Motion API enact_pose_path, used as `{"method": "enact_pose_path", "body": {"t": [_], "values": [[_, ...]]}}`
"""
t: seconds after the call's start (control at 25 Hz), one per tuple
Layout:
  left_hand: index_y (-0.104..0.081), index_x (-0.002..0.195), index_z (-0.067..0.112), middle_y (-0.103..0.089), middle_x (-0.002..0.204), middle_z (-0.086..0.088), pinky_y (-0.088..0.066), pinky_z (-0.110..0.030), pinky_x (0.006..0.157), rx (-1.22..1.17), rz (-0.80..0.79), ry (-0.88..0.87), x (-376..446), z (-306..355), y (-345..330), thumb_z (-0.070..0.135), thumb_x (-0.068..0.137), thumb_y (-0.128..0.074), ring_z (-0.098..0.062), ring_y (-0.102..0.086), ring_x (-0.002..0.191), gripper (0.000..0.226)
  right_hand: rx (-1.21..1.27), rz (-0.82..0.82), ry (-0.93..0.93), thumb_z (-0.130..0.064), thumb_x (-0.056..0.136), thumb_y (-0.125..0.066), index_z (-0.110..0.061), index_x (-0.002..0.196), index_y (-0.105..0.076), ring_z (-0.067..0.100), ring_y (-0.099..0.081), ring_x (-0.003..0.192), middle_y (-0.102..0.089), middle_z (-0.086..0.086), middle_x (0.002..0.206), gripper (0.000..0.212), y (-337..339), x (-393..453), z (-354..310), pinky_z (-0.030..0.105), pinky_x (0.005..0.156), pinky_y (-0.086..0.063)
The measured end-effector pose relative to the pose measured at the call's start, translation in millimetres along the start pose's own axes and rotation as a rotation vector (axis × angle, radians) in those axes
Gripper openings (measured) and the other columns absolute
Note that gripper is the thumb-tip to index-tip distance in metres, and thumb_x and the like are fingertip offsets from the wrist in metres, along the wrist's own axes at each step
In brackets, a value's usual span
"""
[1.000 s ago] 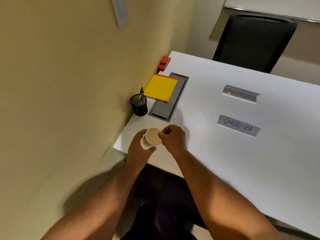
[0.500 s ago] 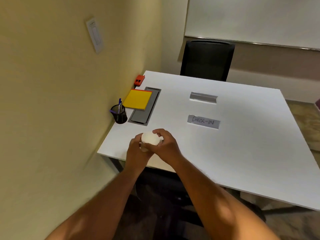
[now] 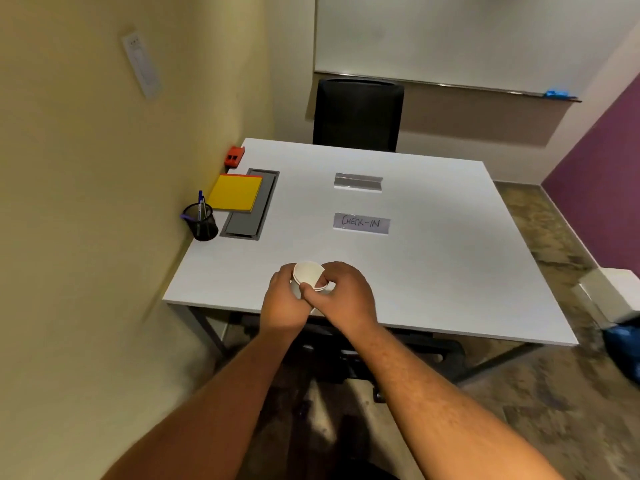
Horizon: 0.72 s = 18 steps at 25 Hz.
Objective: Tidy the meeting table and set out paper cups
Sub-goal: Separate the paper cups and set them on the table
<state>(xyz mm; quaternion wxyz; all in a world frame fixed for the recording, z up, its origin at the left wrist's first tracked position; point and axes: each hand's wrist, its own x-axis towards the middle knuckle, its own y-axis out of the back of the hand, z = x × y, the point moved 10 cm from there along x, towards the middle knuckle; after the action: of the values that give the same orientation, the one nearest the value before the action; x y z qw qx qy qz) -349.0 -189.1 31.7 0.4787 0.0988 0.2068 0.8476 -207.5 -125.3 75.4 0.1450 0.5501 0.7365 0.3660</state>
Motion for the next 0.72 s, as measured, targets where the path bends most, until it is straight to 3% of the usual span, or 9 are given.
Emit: {"method": "enact_pose_path", "body": {"t": [0.2,0.36,0.48,0.6,0.72], "values": [[-0.056,0.132,0.027,-0.06,0.122,0.003,-0.056,-0.041,0.092,0.062,-0.025,-0.002,-3.4,15.3,-32.7,0.032,0.077,-0.082,-0.018,-0.062,0.109,0.061,0.032,-0.002,-0.02,-0.045,0.073,-0.079,-0.025,0.066,-0.059,0.008,-0.065,0.088,-0.071,-0.012,0.089,0.03,29.5,4.0,25.9,0.033,0.074,-0.056],[-0.059,0.13,0.018,-0.063,0.116,-0.002,-0.055,-0.035,0.085,0.062,-0.007,-0.014,9.1,21.4,-62.1,0.03,0.072,-0.09,-0.021,-0.063,0.104,0.067,0.153,0.04,-0.072,-0.037,0.071,-0.087,-0.02,0.065,-0.062,0.001,-0.067,0.095,-0.073,-0.015,0.096,0.03,48.9,27.7,65.2,0.024,0.078,-0.057],[-0.058,0.131,0.015,-0.066,0.119,-0.006,-0.058,-0.035,0.087,0.177,0.01,0.019,32.7,18.3,-87.1,0.03,0.071,-0.093,-0.024,-0.065,0.104,0.072,0.247,0.043,-0.184,-0.041,0.073,-0.085,-0.017,0.066,-0.067,-0.002,-0.067,0.092,-0.073,-0.019,0.088,0.031,61.6,68.6,109.8,0.019,0.076,-0.055],[-0.058,0.13,0.017,-0.068,0.119,-0.004,-0.058,-0.039,0.089,0.204,0.01,0.171,58.7,-0.1,-106.0,0.026,0.067,-0.095,-0.027,-0.067,0.107,0.073,0.362,0.04,-0.244,-0.032,0.078,-0.084,-0.007,0.064,-0.064,0.012,-0.056,0.065,-0.063,-0.003,0.064,0.035,69.5,117.2,150.5,0.031,0.069,-0.048],[-0.059,0.126,0.023,-0.067,0.11,0.005,-0.054,-0.035,0.08,0.114,0.046,0.282,68.5,-9.4,-122.3,0.023,0.065,-0.094,-0.027,-0.068,0.104,0.07,0.375,-0.011,-0.334,-0.036,0.08,-0.085,-0.002,0.068,-0.066,0.018,-0.055,0.064,-0.067,0.011,0.066,0.041,63.7,161.4,197.3,0.044,0.073,-0.054]]}}
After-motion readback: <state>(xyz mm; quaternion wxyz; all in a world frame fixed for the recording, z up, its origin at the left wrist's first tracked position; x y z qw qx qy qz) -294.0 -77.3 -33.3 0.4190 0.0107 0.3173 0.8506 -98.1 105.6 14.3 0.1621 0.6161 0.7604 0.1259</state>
